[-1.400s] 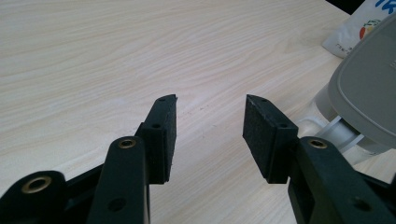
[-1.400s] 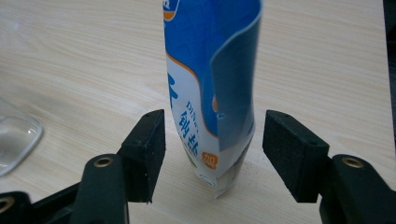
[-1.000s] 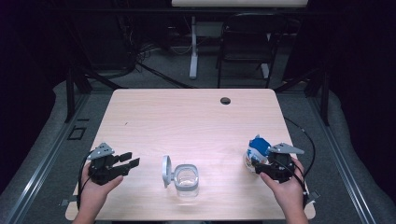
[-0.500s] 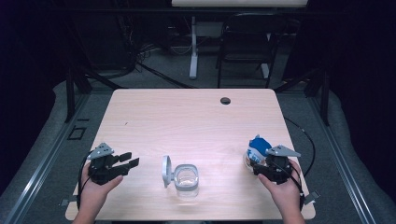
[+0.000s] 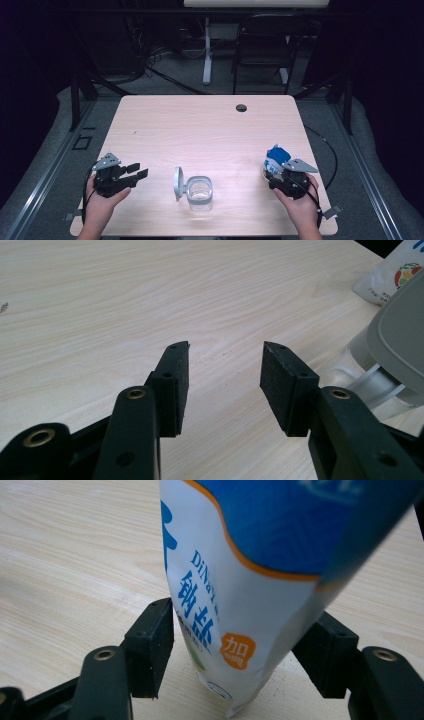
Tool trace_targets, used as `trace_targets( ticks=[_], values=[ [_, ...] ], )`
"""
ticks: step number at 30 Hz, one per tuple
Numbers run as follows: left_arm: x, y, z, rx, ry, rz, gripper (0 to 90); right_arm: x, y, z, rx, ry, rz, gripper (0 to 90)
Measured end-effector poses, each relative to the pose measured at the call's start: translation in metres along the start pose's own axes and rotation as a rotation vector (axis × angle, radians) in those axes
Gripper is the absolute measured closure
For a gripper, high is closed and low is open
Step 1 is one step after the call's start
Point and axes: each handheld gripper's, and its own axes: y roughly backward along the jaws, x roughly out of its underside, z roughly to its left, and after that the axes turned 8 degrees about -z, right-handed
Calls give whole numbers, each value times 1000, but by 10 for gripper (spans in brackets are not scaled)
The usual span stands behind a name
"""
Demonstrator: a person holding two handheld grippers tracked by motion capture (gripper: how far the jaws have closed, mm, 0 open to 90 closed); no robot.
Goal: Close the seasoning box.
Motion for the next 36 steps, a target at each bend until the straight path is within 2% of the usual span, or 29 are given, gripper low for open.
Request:
trace_targets(
  ticks=[12,15,18,21,26,28,29,30,33,35,36],
  values=[
    [1,-1,1,-3,2,0,551,16,-11,-2,4,25,23,350],
    [2,-2,1,-4,2,-2,551,18,-13,-1,9,27,19,349],
    [2,-2,1,-4,0,1,551,21,-15,0,20,50,16,343],
    [1,-2,1,-4,0,1,551,23,-17,1,19,43,8,340],
    [2,-2,2,-5,2,1,551,26,-19,0,21,34,25,340],
    [2,-2,2,-6,7,1,551,26,-18,-1,22,51,52,340],
    [2,-2,2,-6,7,1,551,28,-21,1,22,30,23,340],
    [2,-2,2,-4,8,0,551,28,-21,1,22,29,20,340],
    [3,-3,2,-4,10,2,551,29,-21,-1,25,39,25,340],
    [3,-3,2,-3,11,3,551,30,-22,0,32,32,10,340],
    [3,-3,2,-3,10,4,551,31,-22,0,33,47,10,340]
  ],
)
